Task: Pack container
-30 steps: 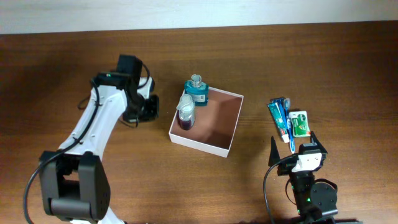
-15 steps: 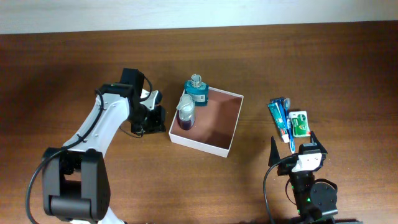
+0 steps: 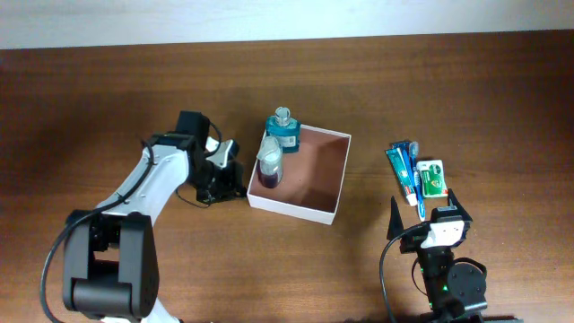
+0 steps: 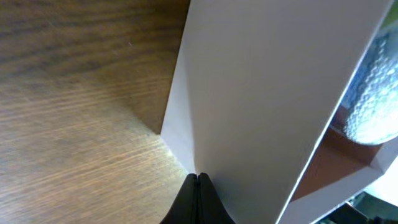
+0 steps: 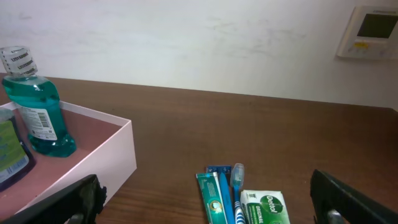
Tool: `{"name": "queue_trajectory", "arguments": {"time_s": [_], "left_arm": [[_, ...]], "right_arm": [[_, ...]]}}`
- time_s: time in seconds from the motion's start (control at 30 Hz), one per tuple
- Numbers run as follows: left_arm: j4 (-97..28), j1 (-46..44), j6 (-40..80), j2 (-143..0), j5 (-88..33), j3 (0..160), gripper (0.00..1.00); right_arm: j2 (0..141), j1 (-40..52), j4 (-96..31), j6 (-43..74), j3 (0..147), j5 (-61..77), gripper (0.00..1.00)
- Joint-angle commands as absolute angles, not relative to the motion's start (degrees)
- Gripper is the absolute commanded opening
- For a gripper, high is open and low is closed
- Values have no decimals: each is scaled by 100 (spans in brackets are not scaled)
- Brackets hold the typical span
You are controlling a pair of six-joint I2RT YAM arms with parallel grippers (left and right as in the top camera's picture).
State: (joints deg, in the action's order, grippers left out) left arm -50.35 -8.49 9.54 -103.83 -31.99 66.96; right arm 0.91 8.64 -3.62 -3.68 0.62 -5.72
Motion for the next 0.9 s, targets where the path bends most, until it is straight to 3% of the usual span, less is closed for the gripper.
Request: {"name": "queue_trajectory", "arguments": {"time_s": [0.0,0.87], "left_arm": [[-5111,-884,978,-10414,-3706,6646,1],[-5116,-1162,917,-10414,-4375,6646,0]], "right_arm": [[43,819,-408,-386,32,-598,98],[43,819,-408,-386,32,-598,98]]}}
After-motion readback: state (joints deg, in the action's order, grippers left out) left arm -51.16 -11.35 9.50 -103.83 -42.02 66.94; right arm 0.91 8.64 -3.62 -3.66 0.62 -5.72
